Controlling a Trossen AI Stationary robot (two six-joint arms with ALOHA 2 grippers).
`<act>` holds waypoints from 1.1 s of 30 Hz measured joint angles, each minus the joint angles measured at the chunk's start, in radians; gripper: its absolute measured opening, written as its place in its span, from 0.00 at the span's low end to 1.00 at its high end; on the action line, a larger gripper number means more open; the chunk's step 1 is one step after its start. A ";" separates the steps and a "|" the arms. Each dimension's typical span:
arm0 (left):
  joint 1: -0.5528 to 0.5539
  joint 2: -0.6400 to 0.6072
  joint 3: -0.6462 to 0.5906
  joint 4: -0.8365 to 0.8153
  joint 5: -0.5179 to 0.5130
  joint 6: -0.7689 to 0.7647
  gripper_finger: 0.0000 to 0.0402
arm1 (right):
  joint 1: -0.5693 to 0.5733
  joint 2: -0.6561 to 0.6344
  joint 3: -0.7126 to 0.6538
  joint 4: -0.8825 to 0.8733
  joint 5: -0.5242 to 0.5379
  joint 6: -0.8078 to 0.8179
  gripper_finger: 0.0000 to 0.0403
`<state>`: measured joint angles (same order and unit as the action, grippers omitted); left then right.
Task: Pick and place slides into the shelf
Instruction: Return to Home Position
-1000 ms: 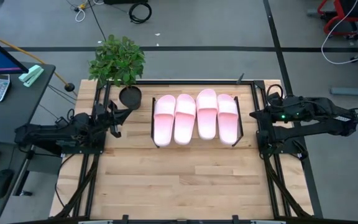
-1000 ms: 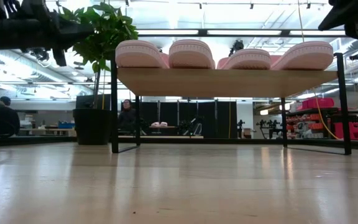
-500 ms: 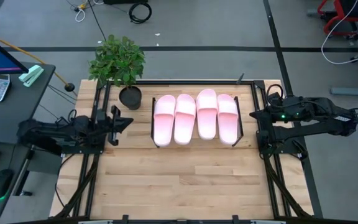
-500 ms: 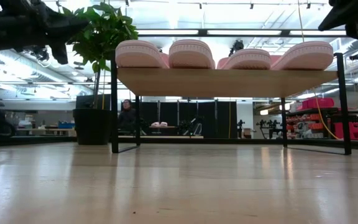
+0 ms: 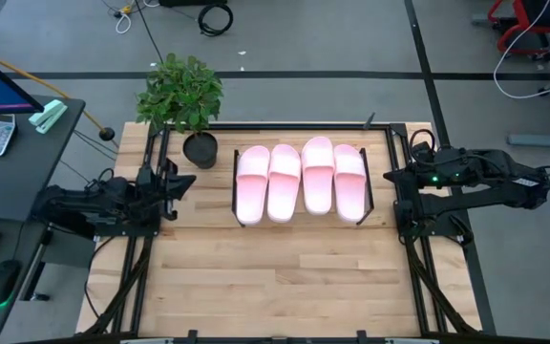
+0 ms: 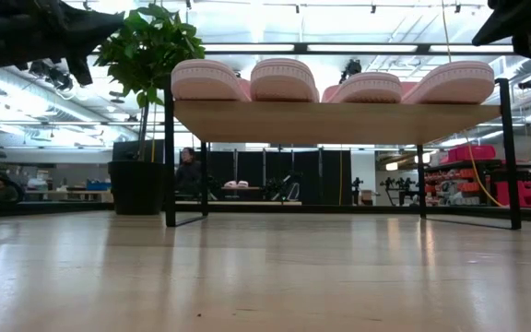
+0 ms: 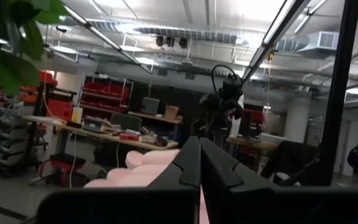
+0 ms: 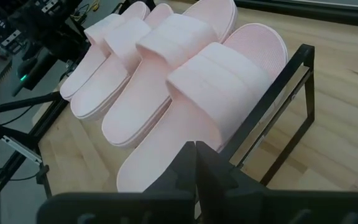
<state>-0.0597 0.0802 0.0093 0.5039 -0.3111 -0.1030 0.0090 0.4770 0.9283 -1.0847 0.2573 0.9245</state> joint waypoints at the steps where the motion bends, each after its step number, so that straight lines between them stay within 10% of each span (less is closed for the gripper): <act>1: 0.000 -0.014 0.000 -0.023 0.000 -0.003 0.01 | 0.000 0.000 0.000 0.000 0.000 0.000 0.02; 12: 0.001 -0.076 0.000 -0.362 0.001 -0.099 0.02 | 0.000 0.000 0.000 0.000 0.001 -0.008 0.02; 19: 0.001 -0.076 0.000 -0.374 0.162 -0.149 0.02 | 0.000 0.000 0.000 -0.001 0.006 -0.004 0.02; 33: 0.007 -0.066 0.000 -0.469 0.170 -0.276 0.04 | 0.000 -0.008 0.000 -0.029 0.000 0.010 0.01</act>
<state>-0.0525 0.0143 0.0093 0.0352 -0.1412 -0.3792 0.0093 0.4693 0.9283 -1.1137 0.2575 0.9343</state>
